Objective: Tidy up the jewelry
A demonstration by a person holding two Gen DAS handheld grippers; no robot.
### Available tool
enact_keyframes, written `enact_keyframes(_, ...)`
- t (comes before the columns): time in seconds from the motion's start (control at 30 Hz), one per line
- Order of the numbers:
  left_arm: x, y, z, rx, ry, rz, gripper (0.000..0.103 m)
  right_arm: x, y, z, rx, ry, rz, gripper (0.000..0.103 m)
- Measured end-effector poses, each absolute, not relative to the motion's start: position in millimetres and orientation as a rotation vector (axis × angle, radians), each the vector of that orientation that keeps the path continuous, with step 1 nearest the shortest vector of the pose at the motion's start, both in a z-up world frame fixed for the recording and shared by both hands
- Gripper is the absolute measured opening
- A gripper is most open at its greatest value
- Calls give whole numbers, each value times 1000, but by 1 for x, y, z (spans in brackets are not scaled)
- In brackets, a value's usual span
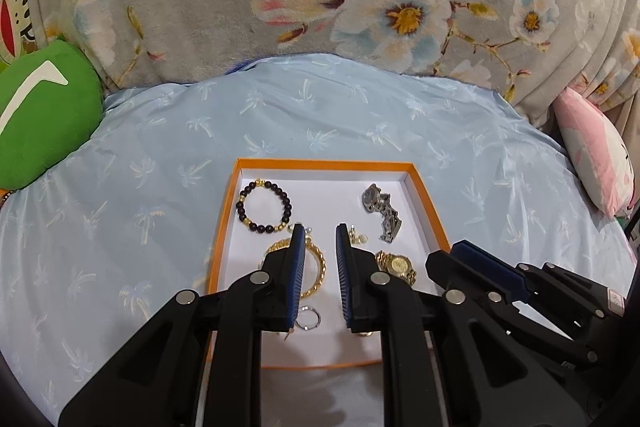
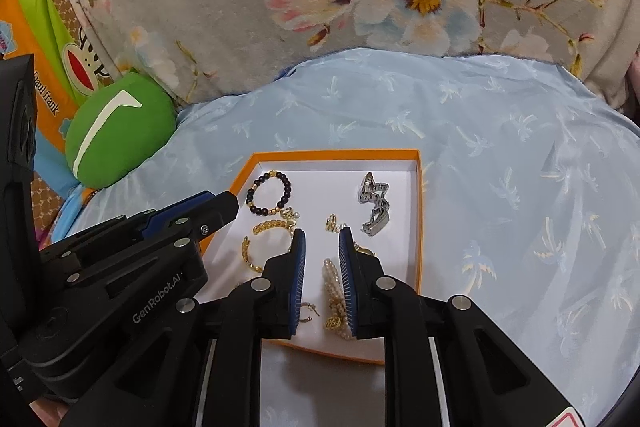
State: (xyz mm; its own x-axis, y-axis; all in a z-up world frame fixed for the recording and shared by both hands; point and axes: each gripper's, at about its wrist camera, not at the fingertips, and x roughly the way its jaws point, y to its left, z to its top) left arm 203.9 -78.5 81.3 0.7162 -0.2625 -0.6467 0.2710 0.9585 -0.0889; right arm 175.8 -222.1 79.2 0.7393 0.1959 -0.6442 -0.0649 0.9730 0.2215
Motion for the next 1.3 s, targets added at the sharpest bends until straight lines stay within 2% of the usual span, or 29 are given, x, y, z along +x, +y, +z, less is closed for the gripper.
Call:
enact_keyframes(0.13,193,-75,76,7,729,-286,17,161,-224,72,176,734,117,33)
enact_keyframes(0.2,187,-73,73,11,729,-271,32,152,-226,68,177,737,103,36)
enact_keyframes(0.23,183,-71,71,13,726,-261,35,148,-227,67,182,738,95,41)
enact_keyframes(0.3,175,-69,68,19,725,-254,35,141,-229,64,186,735,83,47)
enact_keyframes(0.5,152,-59,59,37,732,-226,35,116,-232,59,184,732,44,51)
enact_keyframes(0.6,141,-53,54,32,742,-208,37,100,-231,59,170,710,13,61)
enact_keyframes(0.63,136,-51,52,30,744,-198,39,94,-231,58,165,703,7,64)
enact_keyframes(0.7,128,-47,48,23,743,-174,58,84,-231,57,167,691,-5,68)
enact_keyframes(0.77,119,-44,44,20,734,-144,64,75,-230,55,168,678,-19,74)
enact_keyframes(0.93,105,-41,34,37,732,-94,71,60,-227,42,153,682,-49,79)
enact_keyframes(1.1,94,-42,22,62,723,-44,82,53,-220,29,133,703,-59,82)
enact_keyframes(1.3,91,-42,11,71,751,-23,85,51,-220,25,128,720,-76,86)
